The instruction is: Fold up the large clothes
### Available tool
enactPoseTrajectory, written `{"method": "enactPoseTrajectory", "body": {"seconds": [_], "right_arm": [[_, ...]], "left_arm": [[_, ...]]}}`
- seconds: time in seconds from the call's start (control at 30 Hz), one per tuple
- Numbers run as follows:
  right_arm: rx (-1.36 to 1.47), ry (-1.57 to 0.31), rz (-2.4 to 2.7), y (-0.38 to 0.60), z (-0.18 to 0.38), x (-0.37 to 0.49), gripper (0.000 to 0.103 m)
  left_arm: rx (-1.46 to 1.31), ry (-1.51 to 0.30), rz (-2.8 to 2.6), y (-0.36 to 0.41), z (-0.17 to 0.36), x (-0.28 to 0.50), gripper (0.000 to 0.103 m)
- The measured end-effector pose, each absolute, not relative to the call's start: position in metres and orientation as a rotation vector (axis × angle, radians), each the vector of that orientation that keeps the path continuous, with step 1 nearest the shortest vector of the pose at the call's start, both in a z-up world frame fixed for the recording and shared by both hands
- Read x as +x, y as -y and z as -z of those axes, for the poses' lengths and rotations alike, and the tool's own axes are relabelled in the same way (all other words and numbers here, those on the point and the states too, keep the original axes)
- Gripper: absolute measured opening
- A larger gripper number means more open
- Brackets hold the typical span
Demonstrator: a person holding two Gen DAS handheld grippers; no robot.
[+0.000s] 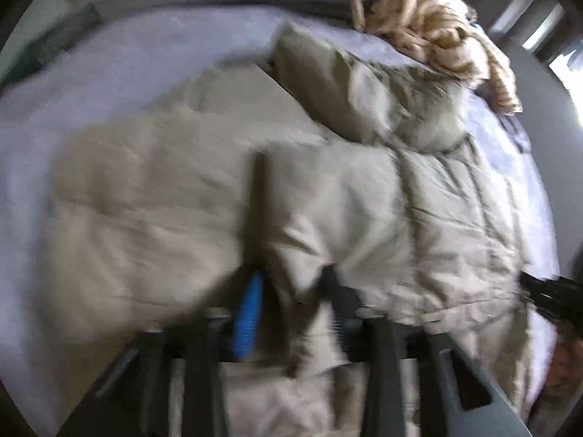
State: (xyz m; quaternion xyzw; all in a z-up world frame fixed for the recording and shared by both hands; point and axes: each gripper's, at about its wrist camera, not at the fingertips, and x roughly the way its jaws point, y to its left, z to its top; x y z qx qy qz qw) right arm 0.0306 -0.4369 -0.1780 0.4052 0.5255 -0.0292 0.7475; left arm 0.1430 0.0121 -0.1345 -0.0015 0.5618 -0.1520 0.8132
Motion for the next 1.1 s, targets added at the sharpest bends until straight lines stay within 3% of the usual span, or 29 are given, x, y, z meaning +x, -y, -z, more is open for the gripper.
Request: {"method": "enactPoseTrajectory", "body": {"seconds": [0.03,0.07,0.13,0.2,0.23,0.27,0.47,0.63,0.8,0.97,1.1], "right_arm": [[0.846,-1.167,0.057,0.435,0.171,0.026,0.036],[0.813,-1.175,0.059,0.433,0.165,0.019,0.041],[0.703,-1.168,0.072,0.424,0.149,0.009,0.041],[0.61,-1.105,0.092,0.422,0.131,0.006,0.028],[0.563,-1.055,0.097,0.425,0.12,0.009,0.016],[0.547,-1.03,0.106,0.429,0.116,0.014,0.014],[0.564,-0.975,0.076,0.441,0.125,0.087,0.014],[0.532,-1.064,0.107,0.44,0.181,0.126,0.009],[0.585,-1.053,0.124,0.449,0.186,0.12,0.007],[0.459,-1.036,0.11,0.425,0.144,0.077,0.008],[0.344,-1.074,0.095,0.407,0.147,0.042,0.008]], "left_arm": [[0.005,-1.173,0.296,-0.017,0.129,0.142,0.063],[0.0,-1.152,0.275,-0.024,0.123,0.142,0.063],[-0.042,-1.158,0.258,-0.037,0.115,0.144,0.063],[-0.087,-1.145,0.271,-0.046,0.106,0.146,0.058],[-0.091,-1.132,0.291,-0.045,0.101,0.147,0.048],[-0.083,-1.128,0.309,-0.041,0.099,0.151,0.047],[0.041,-1.104,0.342,0.022,0.118,0.167,0.047],[0.039,-1.141,0.31,0.025,0.162,0.18,0.048],[0.105,-1.129,0.31,0.032,0.161,0.177,0.048],[0.097,-1.127,0.298,0.033,0.162,0.177,0.048],[0.12,-1.125,0.289,0.037,0.163,0.175,0.049]]}}
